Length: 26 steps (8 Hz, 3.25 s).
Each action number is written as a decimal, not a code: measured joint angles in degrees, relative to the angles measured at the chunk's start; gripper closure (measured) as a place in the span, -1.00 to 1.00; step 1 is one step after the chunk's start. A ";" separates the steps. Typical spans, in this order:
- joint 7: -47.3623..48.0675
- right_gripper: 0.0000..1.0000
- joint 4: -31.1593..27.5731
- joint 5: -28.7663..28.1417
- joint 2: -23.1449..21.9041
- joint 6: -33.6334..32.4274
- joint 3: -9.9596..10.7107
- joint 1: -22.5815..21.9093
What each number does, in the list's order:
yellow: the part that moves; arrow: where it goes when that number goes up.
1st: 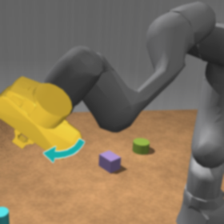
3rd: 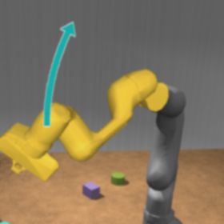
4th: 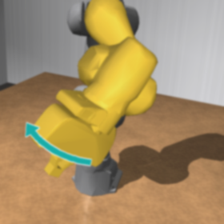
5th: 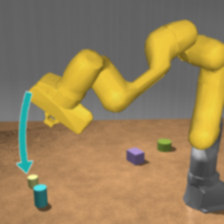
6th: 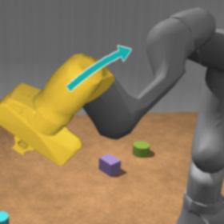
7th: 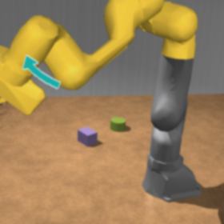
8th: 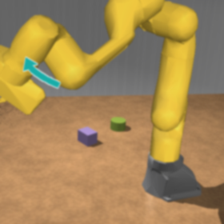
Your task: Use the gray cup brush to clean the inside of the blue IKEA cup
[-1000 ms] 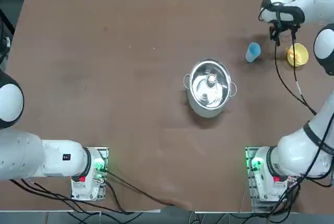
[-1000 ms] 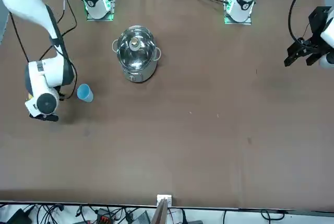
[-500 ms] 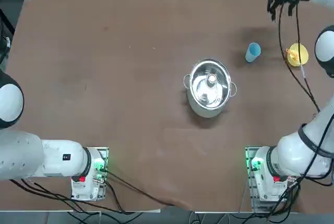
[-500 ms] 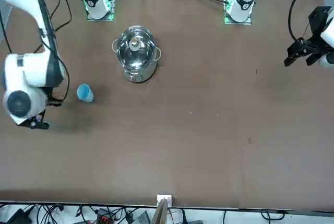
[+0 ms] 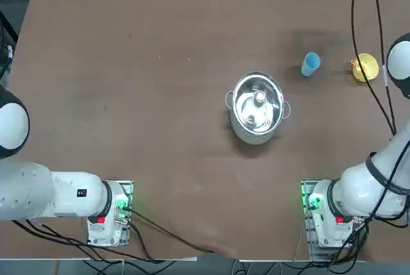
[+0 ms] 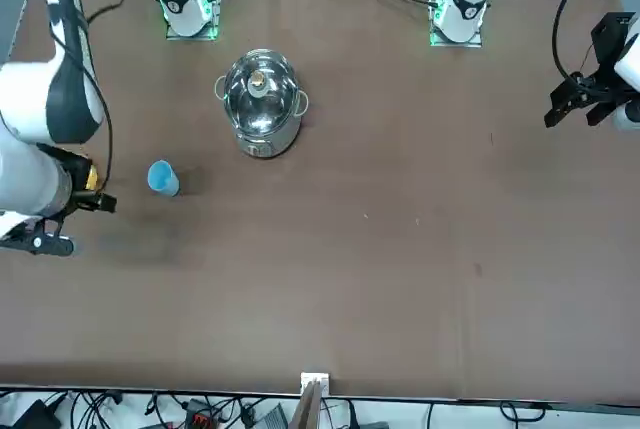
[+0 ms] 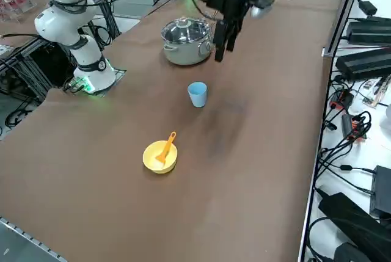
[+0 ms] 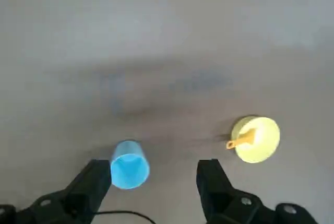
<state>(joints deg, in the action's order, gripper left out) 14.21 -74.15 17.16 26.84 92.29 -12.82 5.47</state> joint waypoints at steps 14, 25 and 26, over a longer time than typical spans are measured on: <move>-3.99 -1.00 -4.84 -15.94 -16.79 -6.42 0.61 6.01; -4.08 -1.00 -18.38 -17.30 -29.63 -5.00 16.23 -8.09; -4.08 -1.00 -18.43 -17.30 -29.62 -5.00 16.24 -8.09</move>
<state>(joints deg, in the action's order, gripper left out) 10.13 -92.58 -0.14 -2.77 87.29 3.43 -2.62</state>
